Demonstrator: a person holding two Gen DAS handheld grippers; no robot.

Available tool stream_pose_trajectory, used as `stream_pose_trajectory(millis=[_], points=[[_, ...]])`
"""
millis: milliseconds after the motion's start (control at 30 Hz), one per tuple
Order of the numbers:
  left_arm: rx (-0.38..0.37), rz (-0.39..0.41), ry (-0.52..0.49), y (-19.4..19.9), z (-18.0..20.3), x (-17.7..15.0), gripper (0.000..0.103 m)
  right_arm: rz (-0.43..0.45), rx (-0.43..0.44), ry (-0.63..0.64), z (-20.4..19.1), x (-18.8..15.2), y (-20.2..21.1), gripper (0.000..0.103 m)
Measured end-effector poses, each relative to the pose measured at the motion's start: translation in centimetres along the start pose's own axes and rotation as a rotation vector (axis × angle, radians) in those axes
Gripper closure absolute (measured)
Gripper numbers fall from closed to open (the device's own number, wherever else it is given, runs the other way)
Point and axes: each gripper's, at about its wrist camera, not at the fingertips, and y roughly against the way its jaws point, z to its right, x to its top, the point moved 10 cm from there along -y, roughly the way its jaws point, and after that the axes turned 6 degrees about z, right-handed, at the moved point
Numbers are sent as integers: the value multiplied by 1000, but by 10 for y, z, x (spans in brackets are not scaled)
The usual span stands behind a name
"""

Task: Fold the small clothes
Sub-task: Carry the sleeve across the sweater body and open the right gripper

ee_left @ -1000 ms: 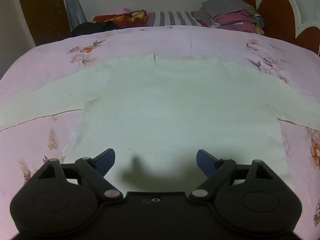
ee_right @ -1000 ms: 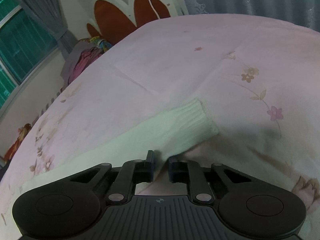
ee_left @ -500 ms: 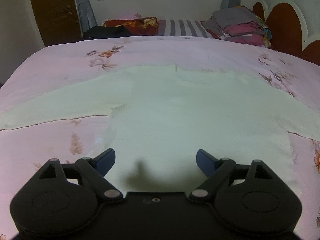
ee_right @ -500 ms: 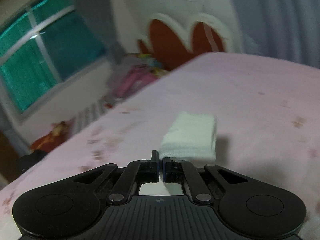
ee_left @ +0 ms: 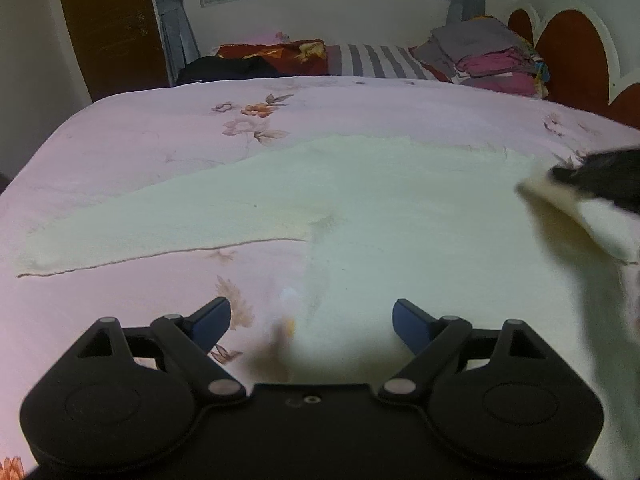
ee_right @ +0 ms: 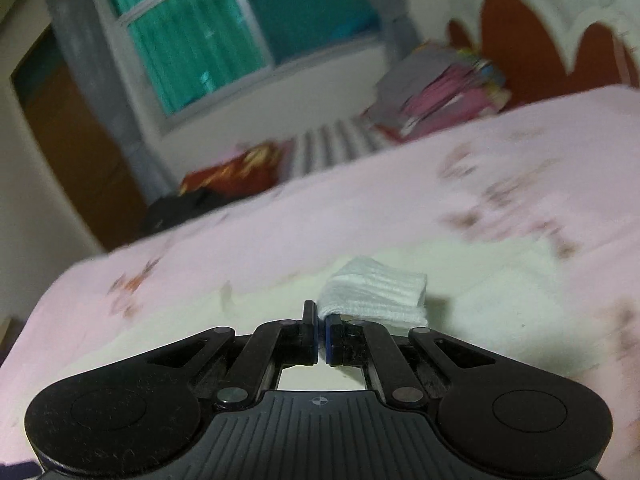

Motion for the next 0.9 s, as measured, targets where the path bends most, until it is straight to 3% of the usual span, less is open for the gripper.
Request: stream_pose_trajectory(millis=[300, 367, 400, 433, 600, 767, 900], points=[[-98, 21, -1, -13, 0, 18, 15, -165, 59, 52, -43, -69, -37, 96], [-127, 34, -10, -16, 9, 24, 16, -185, 79, 45, -46, -73, -36, 63], [-139, 39, -20, -18, 15, 26, 16, -176, 90, 37, -45, -70, -28, 30], [-161, 41, -30, -20, 23, 28, 16, -138, 87, 41, -44, -64, -18, 25], [-271, 0, -47, -45, 70, 30, 20, -37, -5, 140, -14, -41, 14, 25], [-318, -73, 10, -83, 92, 21, 51, -13, -162, 167, 48, -40, 39, 25], [-324, -114, 67, -104, 96, 16, 60, -20, -225, 135, 86, -46, 50, 25]])
